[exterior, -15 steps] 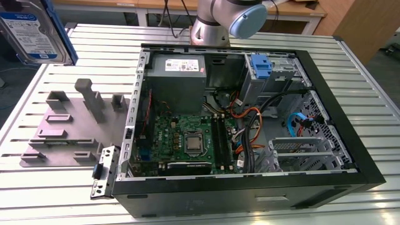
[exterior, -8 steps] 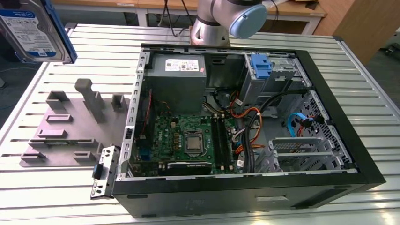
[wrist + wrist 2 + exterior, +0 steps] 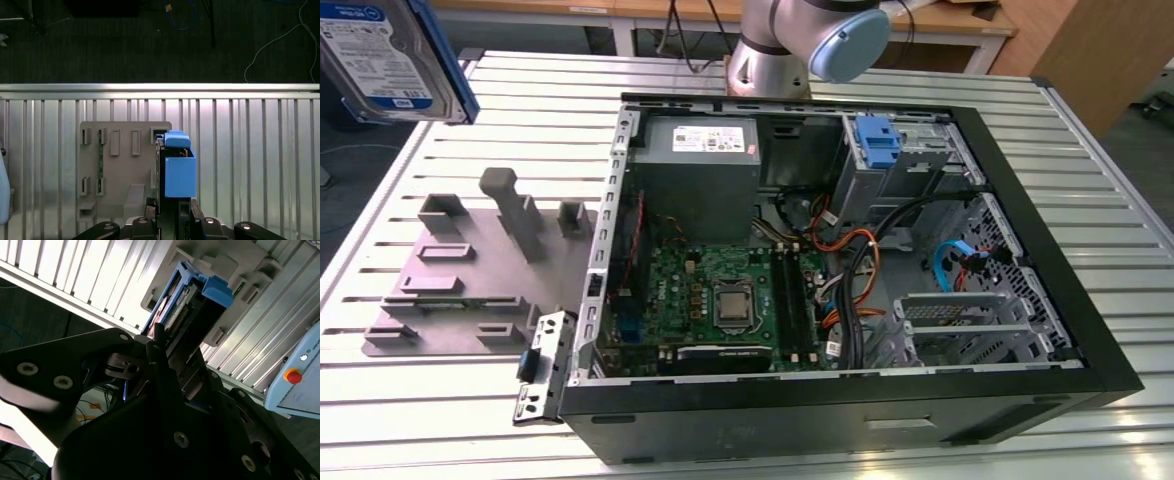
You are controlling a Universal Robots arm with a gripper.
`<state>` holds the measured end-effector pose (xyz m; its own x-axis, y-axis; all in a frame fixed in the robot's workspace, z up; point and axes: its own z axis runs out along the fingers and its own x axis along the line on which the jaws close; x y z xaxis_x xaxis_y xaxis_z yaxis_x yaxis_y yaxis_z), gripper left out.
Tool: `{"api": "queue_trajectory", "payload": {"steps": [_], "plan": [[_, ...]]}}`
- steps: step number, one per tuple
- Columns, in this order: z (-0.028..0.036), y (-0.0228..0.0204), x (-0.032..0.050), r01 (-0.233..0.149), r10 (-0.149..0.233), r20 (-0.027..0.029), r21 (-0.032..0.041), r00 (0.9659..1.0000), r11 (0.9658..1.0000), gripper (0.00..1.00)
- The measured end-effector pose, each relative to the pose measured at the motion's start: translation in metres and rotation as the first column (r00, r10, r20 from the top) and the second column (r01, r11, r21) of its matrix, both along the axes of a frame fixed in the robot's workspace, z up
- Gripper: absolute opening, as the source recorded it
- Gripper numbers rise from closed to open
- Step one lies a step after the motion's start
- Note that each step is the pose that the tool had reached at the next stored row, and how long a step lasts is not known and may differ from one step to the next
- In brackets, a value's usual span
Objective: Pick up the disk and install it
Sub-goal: 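Pick up the disk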
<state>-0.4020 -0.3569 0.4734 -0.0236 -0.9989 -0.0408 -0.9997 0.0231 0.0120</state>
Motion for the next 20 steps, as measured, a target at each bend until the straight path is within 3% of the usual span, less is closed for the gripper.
{"api": "queue_trajectory", "payload": {"steps": [10, 20], "plan": [[0.002, 0.0, 0.0001, 0.0, 0.0, -0.0001, -0.0001, 1.0, 1.0, 0.35], [0.002, 0.0, 0.0102, 0.0, 0.0, -0.0001, 0.0, 1.0, 1.0, 0.35]]}}
